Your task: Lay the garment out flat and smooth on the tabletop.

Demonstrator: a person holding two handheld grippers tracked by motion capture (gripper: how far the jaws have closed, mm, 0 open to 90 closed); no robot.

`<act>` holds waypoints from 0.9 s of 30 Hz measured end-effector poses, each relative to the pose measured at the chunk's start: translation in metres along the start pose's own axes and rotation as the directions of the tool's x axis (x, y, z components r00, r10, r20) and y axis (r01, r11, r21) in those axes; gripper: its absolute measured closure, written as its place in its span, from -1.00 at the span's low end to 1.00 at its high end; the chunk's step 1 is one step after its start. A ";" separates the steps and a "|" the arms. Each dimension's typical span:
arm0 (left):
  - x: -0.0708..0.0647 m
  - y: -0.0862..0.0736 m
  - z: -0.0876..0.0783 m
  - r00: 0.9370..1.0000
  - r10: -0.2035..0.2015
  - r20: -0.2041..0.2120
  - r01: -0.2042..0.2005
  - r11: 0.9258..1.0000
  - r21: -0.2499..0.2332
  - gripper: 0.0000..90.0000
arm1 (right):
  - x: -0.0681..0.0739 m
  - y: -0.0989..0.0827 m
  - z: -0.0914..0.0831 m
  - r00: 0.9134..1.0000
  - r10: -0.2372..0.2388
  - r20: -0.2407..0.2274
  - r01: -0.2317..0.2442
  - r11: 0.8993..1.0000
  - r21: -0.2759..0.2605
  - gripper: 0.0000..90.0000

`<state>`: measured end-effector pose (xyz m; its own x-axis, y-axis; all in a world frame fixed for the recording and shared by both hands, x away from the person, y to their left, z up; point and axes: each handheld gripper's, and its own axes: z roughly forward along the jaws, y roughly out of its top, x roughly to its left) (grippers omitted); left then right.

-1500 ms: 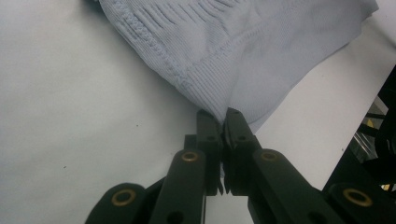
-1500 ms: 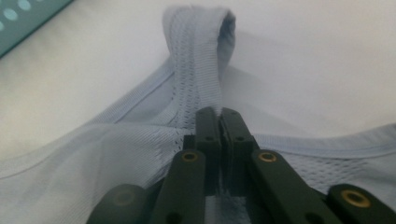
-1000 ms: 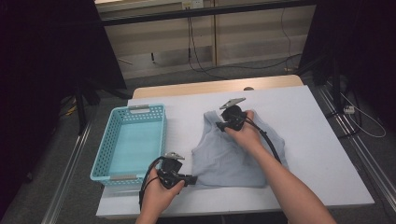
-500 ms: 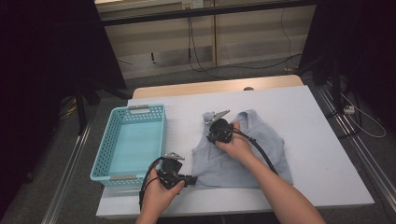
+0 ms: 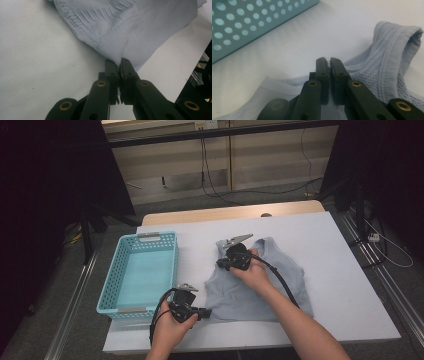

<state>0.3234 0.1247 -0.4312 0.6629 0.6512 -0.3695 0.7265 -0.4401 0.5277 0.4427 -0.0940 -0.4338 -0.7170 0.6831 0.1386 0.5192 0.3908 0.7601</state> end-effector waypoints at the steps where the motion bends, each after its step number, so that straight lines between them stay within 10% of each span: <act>1: 0.000 0.000 0.000 1.000 0.003 0.000 -0.003 1.000 0.002 0.93 | -0.001 -0.001 0.000 1.000 -0.003 0.004 0.003 1.000 0.005 0.91; 6: 0.000 0.000 0.000 1.000 -0.001 0.002 0.001 1.000 0.000 0.93 | -0.008 -0.007 0.008 0.999 0.003 0.054 -0.008 0.996 0.089 0.73; 12: 0.001 0.000 0.001 1.000 0.000 0.002 0.000 1.000 0.006 0.93 | -0.016 -0.003 0.004 0.997 0.041 0.065 -0.043 0.998 0.039 0.31; 23: 0.002 0.000 0.001 1.000 -0.003 0.004 0.003 1.000 0.010 0.93 | -0.025 0.009 0.008 0.989 -0.079 0.125 0.072 0.995 0.062 0.60; 27: 0.003 -0.001 0.002 1.000 -0.007 0.005 0.007 1.000 0.008 0.93 | -0.031 -0.002 0.021 0.985 -0.043 0.167 0.021 0.991 0.133 0.56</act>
<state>0.3247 0.1257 -0.4340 0.6589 0.6511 -0.3768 0.7324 -0.4410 0.5188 0.4736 -0.1036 -0.4530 -0.6510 0.7590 -0.0027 0.5611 0.4837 0.6717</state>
